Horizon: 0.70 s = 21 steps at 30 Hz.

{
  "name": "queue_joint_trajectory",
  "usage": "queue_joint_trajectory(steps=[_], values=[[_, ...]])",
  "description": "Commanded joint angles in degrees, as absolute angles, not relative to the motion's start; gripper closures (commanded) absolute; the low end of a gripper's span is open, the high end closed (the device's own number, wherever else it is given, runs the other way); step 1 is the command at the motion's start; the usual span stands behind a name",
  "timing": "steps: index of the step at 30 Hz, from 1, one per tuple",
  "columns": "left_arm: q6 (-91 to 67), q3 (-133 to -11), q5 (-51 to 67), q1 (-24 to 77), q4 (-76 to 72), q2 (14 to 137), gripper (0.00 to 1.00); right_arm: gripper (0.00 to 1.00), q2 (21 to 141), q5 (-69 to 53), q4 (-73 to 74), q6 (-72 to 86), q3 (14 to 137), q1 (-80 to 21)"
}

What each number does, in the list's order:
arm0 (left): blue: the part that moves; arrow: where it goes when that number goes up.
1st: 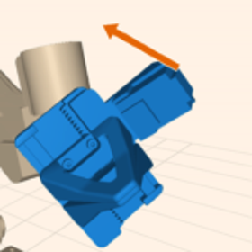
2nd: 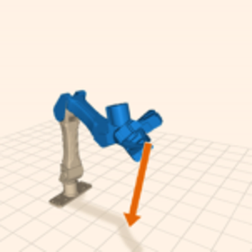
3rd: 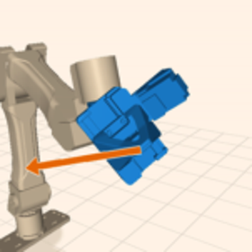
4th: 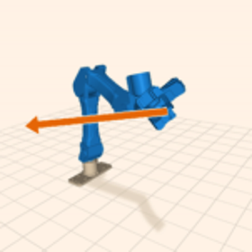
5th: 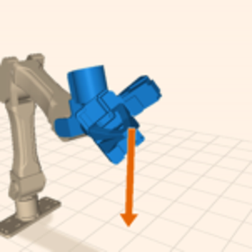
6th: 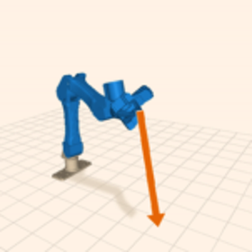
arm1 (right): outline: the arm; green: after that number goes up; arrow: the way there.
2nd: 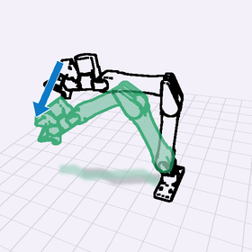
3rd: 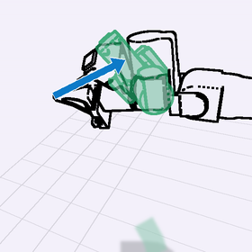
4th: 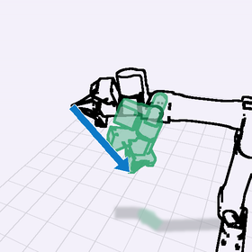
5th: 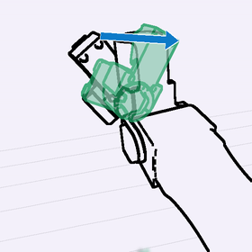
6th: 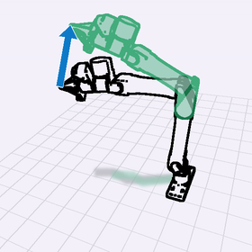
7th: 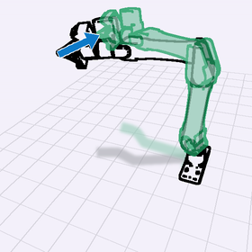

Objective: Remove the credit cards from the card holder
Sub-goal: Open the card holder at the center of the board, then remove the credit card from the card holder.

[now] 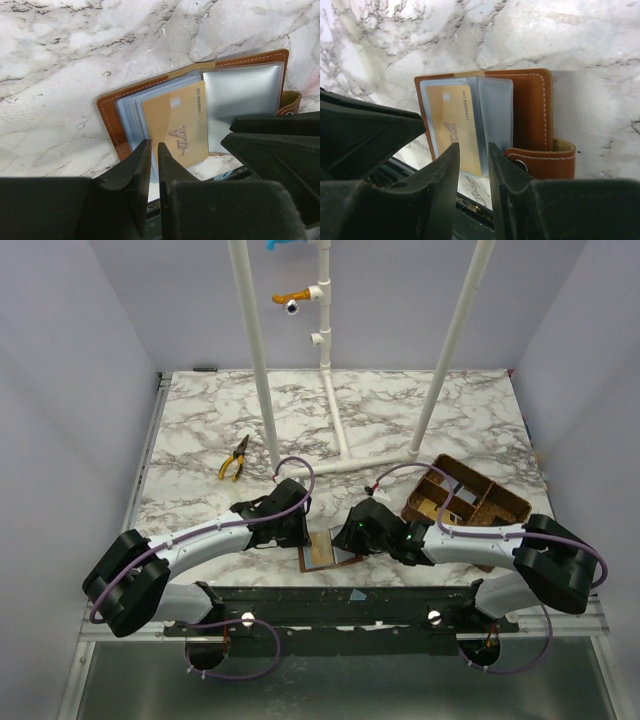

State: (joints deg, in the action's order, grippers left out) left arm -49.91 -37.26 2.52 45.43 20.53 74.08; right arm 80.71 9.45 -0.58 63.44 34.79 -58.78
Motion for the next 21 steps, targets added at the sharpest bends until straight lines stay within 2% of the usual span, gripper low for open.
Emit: queue_joint_trajectory(steps=[1,21], values=[[-48.39,-37.35,1.05,45.24,21.01,73.81,0.87,0.67,82.19,4.73,-5.04,62.56,34.6,-57.42],[-47.6,-38.49,3.52,45.28,19.02,77.29,0.88,0.67,86.46,-4.39,-14.17,63.55,30.31,-52.77]])
